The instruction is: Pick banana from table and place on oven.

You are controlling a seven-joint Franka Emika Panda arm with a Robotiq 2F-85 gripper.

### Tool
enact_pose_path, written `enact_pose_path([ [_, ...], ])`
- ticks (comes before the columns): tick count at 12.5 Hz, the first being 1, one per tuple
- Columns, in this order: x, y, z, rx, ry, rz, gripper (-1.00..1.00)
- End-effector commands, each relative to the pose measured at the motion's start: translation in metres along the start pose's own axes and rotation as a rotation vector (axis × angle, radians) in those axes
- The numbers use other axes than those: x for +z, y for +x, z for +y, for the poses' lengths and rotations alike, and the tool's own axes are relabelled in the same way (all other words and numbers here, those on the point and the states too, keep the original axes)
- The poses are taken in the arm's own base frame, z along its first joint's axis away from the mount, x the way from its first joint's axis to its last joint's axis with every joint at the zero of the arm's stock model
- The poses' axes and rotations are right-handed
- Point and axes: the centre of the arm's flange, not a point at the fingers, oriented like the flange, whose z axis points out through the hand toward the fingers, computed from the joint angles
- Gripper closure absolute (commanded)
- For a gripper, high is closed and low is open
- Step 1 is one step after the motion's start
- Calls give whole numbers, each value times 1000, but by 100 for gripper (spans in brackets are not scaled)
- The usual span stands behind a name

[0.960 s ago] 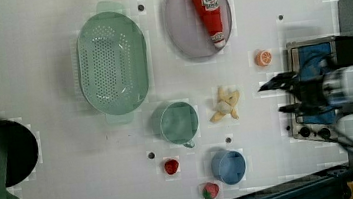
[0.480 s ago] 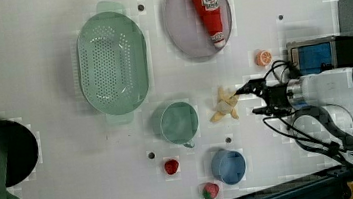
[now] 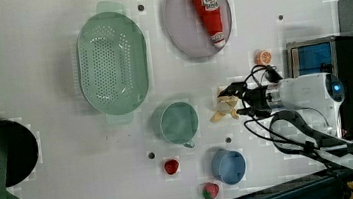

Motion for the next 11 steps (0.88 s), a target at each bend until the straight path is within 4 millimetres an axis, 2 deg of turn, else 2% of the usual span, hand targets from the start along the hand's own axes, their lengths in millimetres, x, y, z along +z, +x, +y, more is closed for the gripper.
enact_pose_path([
  [1, -9, 1, -8, -17, 36, 30, -43],
  [5, -10, 1, -10, -19, 42, 36, 48],
  [7, -16, 2, -11, -19, 48, 43, 53],
  [8, -25, 2, -12, -21, 54, 51, 53],
  [9, -43, 3, -16, -26, 64, 66, 53],
  [11, -99, 4, -21, -33, 81, 99, 53],
])
